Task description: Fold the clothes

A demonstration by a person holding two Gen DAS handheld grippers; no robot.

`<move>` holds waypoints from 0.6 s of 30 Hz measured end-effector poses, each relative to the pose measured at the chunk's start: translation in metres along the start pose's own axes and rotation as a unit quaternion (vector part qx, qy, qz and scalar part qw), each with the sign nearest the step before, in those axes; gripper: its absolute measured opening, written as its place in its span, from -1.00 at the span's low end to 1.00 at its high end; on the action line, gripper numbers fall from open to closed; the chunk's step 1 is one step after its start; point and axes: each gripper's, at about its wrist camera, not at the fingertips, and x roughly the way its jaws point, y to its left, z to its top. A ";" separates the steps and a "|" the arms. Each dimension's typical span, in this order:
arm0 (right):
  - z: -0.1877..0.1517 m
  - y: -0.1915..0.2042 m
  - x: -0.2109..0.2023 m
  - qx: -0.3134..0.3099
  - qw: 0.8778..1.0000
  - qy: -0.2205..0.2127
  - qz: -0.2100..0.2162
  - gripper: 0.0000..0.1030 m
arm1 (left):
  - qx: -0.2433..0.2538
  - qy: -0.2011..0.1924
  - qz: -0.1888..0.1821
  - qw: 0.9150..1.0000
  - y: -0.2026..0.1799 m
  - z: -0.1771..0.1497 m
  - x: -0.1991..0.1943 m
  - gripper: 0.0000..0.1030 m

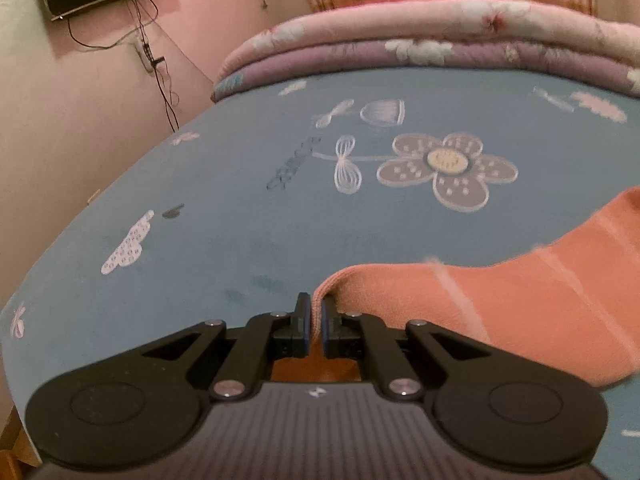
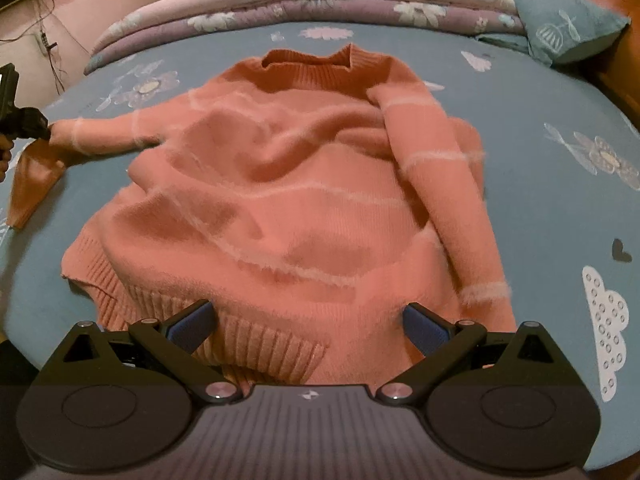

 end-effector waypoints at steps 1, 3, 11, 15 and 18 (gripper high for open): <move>-0.001 -0.001 0.003 0.002 1.000 0.004 0.003 1.00 | 0.002 0.003 0.003 1.000 0.000 -0.003 0.003 -0.80; -0.003 -0.003 0.008 0.006 1.000 0.010 0.003 1.00 | 0.004 0.013 0.002 1.000 0.001 -0.009 0.007 -0.76; -0.009 -0.002 0.019 -0.004 1.000 0.023 0.006 1.00 | 0.009 0.031 -0.008 0.999 0.016 -0.018 0.002 -0.61; -0.011 -0.001 0.023 -0.015 0.999 0.035 0.004 1.00 | 0.018 0.030 -0.009 0.999 0.027 -0.024 -0.009 -0.57; -0.012 -0.003 0.025 -0.011 0.999 0.036 0.008 1.00 | 0.022 0.026 -0.019 0.999 0.033 -0.033 -0.024 -0.53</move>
